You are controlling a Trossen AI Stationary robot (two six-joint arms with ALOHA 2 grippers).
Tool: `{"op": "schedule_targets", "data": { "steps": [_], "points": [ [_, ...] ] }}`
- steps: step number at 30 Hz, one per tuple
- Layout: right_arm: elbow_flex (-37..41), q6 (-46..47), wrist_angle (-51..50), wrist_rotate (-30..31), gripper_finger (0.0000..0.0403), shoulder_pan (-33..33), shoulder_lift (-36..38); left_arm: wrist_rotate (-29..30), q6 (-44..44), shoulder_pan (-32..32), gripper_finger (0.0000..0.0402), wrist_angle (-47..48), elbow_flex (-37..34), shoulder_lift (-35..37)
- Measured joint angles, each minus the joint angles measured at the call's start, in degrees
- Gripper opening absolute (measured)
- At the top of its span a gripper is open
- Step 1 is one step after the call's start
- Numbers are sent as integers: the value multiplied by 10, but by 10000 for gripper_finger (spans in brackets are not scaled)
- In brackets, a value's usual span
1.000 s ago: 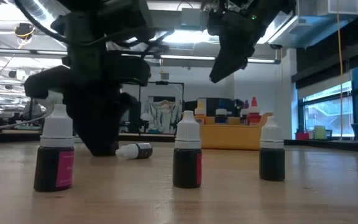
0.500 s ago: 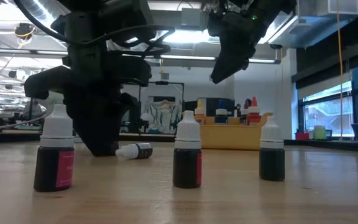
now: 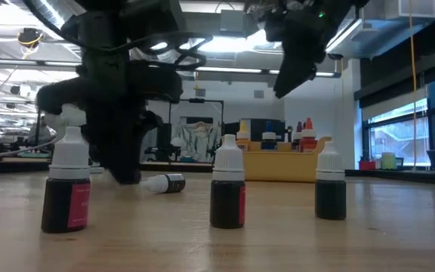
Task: Pick & Place food coloring
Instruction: Put the small red food coloring bottle into the yellow bin
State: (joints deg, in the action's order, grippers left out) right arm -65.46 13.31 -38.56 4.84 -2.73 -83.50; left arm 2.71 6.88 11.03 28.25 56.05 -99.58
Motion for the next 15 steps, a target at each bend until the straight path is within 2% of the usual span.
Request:
{"op": "schedule_targets", "data": {
  "steps": [6, 10, 15],
  "points": [
    [0, 2, -10, 93, 144, 44, 67, 35, 32, -18, 74, -12, 54, 38],
    [0, 16, -12, 158, 144, 69, 102, 35, 37, -51, 69, -70, 102, 41],
    [0, 30, -30, 171, 144, 78, 127, 24, -3, -95, 69, -132, 153, 32]
  ]
}}
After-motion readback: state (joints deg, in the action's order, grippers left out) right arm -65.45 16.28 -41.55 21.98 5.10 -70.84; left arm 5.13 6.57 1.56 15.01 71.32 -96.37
